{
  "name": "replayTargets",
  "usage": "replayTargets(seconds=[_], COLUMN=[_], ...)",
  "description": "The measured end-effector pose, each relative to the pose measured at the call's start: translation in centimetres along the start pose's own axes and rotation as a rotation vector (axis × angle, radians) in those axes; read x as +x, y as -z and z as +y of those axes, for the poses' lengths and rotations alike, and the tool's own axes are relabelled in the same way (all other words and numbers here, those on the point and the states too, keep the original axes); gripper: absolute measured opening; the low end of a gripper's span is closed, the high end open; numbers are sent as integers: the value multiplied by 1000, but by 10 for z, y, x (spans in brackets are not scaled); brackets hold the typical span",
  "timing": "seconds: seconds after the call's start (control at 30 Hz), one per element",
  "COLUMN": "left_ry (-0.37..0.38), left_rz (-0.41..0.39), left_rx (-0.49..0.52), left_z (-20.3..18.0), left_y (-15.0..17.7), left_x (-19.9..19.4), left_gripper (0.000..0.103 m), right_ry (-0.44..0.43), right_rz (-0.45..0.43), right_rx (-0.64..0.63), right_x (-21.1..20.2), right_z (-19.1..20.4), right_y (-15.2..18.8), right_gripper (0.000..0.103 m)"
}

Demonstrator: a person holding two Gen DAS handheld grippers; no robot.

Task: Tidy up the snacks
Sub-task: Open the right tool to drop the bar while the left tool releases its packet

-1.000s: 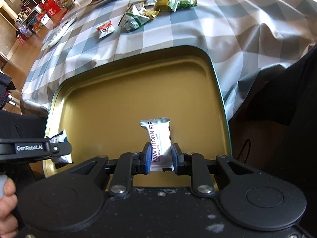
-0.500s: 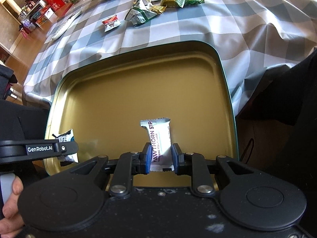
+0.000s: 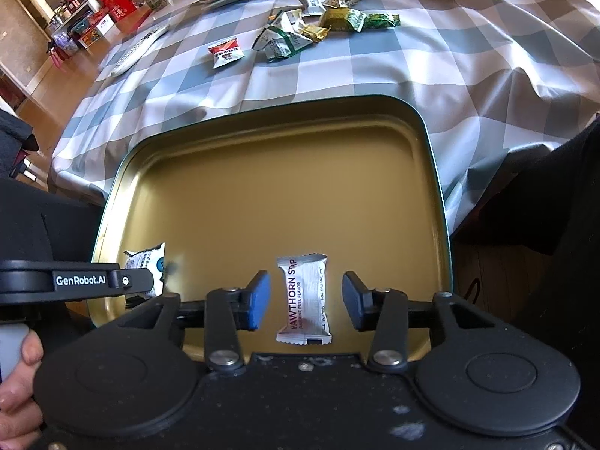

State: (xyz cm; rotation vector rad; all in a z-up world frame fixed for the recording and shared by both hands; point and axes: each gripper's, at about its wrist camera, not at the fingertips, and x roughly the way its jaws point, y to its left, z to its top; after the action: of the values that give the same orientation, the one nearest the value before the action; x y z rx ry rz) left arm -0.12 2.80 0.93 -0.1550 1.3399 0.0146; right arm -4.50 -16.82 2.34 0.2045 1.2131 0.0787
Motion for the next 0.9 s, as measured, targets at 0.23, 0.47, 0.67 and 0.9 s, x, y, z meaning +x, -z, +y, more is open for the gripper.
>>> replayTargets(seconds=[0.23, 0.47, 0.67, 0.9], left_ry=[11, 37, 68, 70], left_rz=[24, 74, 151, 195], left_rx=[-4, -5, -2, 60], left_z=[0, -2, -2, -15], left_y=[-1, -4, -9, -17], left_x=[-1, 1, 5, 6], left_gripper=[44, 44, 44, 44], right_ry=[11, 17, 6, -14], right_rz=[33, 103, 175, 241], right_rx=[8, 4, 3, -32], right_x=[3, 11, 16, 16], right_z=[-1, 2, 0, 2], right_y=[-2, -6, -7, -14], right_gripper=[54, 61, 63, 67])
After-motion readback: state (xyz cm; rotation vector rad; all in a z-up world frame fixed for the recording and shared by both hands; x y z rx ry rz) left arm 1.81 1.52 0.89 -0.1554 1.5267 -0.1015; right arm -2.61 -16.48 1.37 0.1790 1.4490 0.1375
